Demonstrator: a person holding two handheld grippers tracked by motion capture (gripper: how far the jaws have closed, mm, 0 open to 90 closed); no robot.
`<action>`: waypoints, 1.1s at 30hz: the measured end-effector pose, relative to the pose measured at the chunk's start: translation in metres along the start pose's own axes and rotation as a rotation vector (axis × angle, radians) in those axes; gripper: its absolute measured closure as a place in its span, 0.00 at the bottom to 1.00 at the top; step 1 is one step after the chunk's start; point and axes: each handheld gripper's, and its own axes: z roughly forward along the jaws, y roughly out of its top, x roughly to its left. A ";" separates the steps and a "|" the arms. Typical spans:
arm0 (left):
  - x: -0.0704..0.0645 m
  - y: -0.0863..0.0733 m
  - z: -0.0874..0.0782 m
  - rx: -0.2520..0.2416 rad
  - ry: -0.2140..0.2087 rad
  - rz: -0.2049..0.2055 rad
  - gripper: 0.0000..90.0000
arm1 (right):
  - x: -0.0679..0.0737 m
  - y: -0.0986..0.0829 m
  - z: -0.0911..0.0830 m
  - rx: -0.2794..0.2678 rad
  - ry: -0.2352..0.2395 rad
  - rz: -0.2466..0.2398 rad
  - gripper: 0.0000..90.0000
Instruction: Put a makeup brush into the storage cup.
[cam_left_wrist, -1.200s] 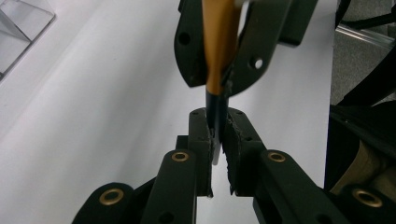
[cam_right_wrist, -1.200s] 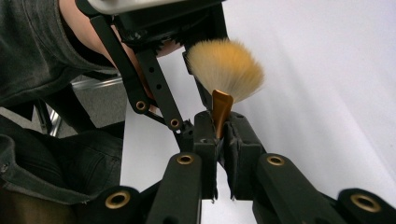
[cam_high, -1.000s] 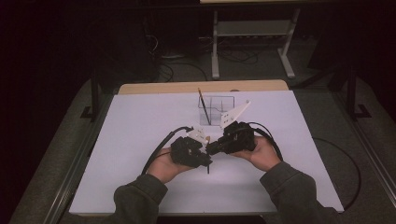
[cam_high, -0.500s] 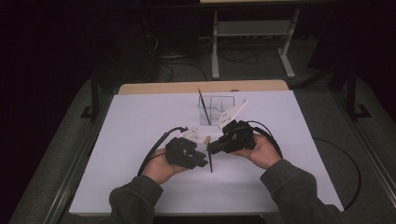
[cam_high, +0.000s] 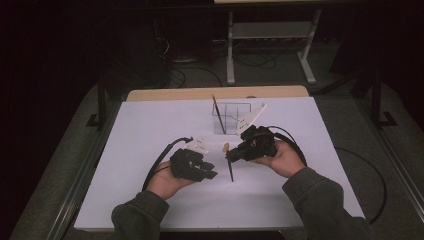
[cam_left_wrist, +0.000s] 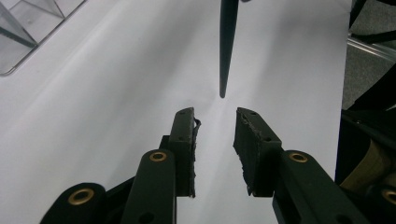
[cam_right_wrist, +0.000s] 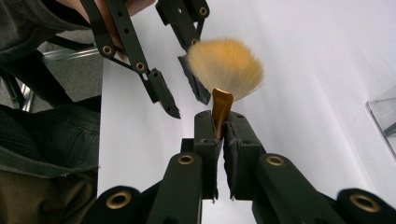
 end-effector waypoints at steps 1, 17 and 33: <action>0.000 -0.001 0.000 -0.003 0.000 -0.003 0.74 | -0.001 0.000 0.000 0.004 0.000 -0.001 0.92; 0.003 -0.012 -0.007 -0.018 0.014 -0.019 0.72 | -0.006 -0.004 -0.009 0.024 -0.030 0.014 0.92; 0.006 -0.024 -0.016 -0.041 0.034 -0.039 0.68 | -0.010 -0.008 -0.019 0.039 -0.057 0.021 0.92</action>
